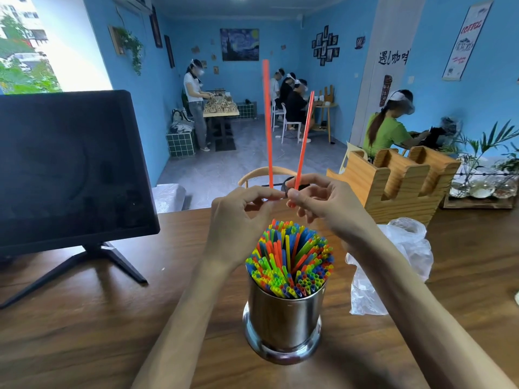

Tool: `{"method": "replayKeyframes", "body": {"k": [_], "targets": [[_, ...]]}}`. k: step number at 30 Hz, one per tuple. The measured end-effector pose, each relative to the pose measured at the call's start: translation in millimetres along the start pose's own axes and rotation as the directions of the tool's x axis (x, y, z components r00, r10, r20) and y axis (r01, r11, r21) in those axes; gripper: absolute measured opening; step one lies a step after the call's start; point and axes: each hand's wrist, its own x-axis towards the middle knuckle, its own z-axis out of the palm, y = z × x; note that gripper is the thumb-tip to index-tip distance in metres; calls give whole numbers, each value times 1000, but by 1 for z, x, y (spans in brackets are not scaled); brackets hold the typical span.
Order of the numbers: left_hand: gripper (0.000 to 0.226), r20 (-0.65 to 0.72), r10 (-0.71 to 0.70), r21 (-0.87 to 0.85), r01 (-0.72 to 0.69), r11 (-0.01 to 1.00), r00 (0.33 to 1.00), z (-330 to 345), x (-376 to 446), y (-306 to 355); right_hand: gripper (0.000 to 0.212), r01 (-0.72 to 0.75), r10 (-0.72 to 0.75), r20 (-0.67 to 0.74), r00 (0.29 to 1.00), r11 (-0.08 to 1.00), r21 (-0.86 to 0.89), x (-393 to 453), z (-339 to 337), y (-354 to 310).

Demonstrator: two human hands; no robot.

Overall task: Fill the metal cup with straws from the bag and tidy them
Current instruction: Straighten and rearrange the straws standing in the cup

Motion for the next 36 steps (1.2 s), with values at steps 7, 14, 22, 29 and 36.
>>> {"method": "replayKeyframes", "body": {"k": [7, 14, 22, 29, 36], "targets": [[17, 210, 32, 4, -34, 999, 977, 3, -3, -1, 22, 44, -49, 72, 996, 996, 72, -1, 3, -4], [10, 297, -76, -95, 109, 990, 952, -13, 2, -2, 29, 23, -26, 29, 999, 996, 85, -2, 3, 5], [32, 98, -183, -498, 207, 842, 978, -16, 27, 24, 10, 133, -92, 212, 973, 973, -190, -17, 6, 16], [68, 325, -61, -504, 227, 833, 944, -18, 13, 17, 22, 131, -21, 381, 924, 955, -266, -13, -33, 2], [97, 416, -5, -280, 133, 951, 909, -23, -4, 4, 11, 109, 9, 288, 958, 914, -391, 14, -37, 17]]}}
